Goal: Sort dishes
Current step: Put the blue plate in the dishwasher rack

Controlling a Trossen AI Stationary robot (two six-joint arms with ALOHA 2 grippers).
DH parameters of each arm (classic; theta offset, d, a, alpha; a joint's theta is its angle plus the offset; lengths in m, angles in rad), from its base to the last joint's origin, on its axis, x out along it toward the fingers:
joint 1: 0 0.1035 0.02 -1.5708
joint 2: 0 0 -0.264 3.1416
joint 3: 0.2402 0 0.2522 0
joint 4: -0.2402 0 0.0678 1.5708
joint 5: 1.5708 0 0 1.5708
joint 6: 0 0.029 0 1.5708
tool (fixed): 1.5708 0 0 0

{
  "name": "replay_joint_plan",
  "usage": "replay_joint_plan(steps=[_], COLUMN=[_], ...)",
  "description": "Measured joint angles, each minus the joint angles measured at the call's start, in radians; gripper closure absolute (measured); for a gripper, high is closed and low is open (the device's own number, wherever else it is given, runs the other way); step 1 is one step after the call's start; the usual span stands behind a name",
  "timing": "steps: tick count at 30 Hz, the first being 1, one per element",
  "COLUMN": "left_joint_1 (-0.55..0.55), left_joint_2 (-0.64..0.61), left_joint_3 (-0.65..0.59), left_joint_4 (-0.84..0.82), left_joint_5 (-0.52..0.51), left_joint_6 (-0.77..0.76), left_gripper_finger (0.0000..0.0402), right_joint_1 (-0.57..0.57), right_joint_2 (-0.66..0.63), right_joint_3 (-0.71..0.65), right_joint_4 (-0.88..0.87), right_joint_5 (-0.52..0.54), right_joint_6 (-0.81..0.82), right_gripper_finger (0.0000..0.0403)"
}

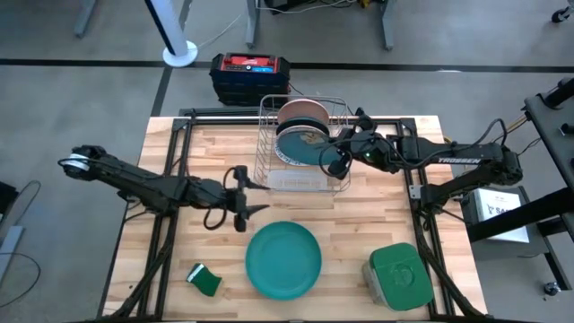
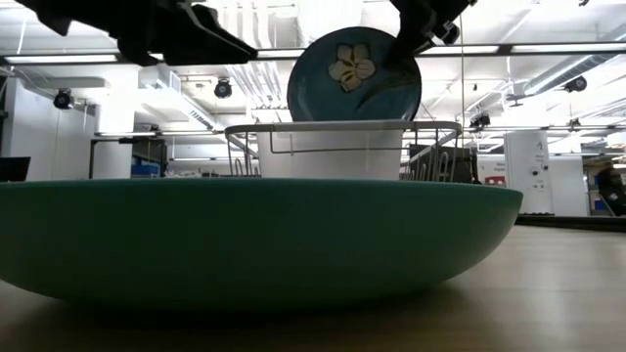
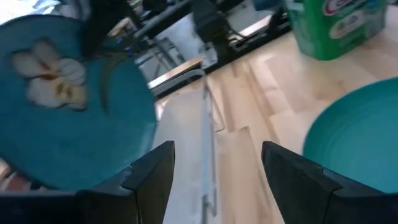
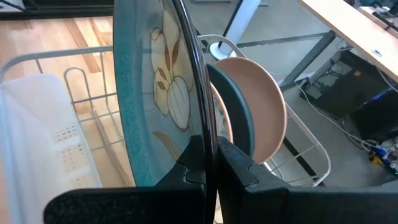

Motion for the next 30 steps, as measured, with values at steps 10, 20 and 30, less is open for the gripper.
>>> replay_joint_plan(steps=[10,20,30], left_joint_1=[0.000,0.000,0.003], left_joint_2=[-0.049,-0.053,-0.057], left_joint_3=[-0.032,-0.032,-0.032], left_joint_4=[0.016,-0.070,-0.113], left_joint_5=[-0.231,-0.449,-0.563], left_joint_6=[0.000,-0.033,-0.020], left_gripper_finger=[0.0171,0.0171,0.0171], right_joint_1=[0.000,-0.006,-0.032], right_joint_2=[0.013,0.071,0.095], right_joint_3=[-0.004,-0.025,-0.053], right_joint_4=[0.079,0.128,0.135], right_joint_5=[0.067,0.053,0.002], right_joint_6=[-0.084,-0.155,-0.154], right_gripper_finger=[0.0403,0.0403,0.0403])
